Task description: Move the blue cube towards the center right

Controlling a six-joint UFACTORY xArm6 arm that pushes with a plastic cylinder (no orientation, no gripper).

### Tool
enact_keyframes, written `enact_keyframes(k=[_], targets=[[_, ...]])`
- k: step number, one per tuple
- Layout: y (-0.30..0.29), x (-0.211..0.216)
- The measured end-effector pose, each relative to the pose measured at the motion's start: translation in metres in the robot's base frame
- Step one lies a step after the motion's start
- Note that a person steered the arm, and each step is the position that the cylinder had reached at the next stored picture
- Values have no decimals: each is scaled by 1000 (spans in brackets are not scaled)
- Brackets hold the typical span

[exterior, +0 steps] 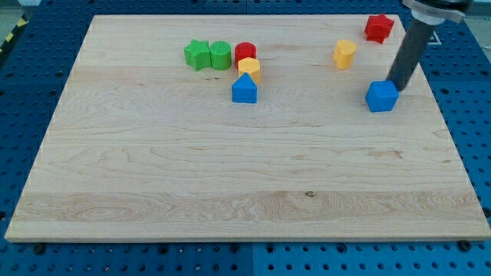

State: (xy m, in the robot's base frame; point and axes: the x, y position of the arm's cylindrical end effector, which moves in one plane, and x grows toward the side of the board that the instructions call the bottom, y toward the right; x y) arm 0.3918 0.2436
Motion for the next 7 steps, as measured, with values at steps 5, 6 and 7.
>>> enact_keyframes(k=[5,6,7], targets=[[-90,-19],[-120,-10],[-120,11]])
